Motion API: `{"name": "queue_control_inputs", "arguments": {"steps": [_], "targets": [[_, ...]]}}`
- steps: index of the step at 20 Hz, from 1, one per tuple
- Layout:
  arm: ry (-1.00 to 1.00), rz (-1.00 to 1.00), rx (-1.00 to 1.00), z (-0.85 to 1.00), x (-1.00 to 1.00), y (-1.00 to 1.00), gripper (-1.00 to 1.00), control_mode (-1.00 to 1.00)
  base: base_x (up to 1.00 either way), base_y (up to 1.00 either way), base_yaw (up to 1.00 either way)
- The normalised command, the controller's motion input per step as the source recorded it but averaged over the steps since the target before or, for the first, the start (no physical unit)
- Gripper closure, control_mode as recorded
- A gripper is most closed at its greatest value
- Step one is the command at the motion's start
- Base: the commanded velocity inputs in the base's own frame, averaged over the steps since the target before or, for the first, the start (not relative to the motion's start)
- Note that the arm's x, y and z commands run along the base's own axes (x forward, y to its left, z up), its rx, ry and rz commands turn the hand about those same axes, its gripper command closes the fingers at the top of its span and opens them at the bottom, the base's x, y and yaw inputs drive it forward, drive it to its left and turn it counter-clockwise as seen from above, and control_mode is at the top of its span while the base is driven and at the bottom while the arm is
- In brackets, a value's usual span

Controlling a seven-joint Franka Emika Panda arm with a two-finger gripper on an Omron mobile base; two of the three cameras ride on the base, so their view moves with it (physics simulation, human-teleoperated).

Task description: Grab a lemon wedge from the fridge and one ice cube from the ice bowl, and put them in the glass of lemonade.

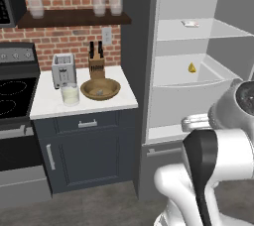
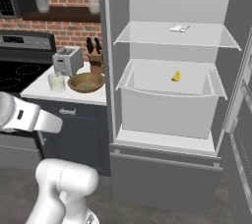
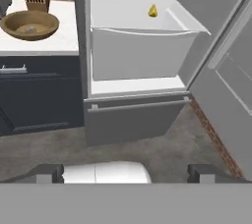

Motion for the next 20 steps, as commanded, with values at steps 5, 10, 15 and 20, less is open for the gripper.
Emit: {"name": "queue_control_inputs", "arguments": {"steps": [5, 10, 15, 20], "targets": [[-0.36, 0.15, 0.1, -0.32, -0.11, -0.34, -1.0, -1.0, 0.0, 0.0, 0.0], [-0.25, 0.14, 0.09, -0.39, 0.0, -0.16, -1.0, -1.0, 0.0, 0.0, 0.0], [-0.02, 0.03, 0.0, -0.37, 0.08, 0.02, -1.0, -1.0, 0.0, 0.0, 0.0], [0.0, -0.01, 0.0, -0.14, 0.47, 0.13, -1.0, -1.0, 0.0, 0.0, 0.0]]}}
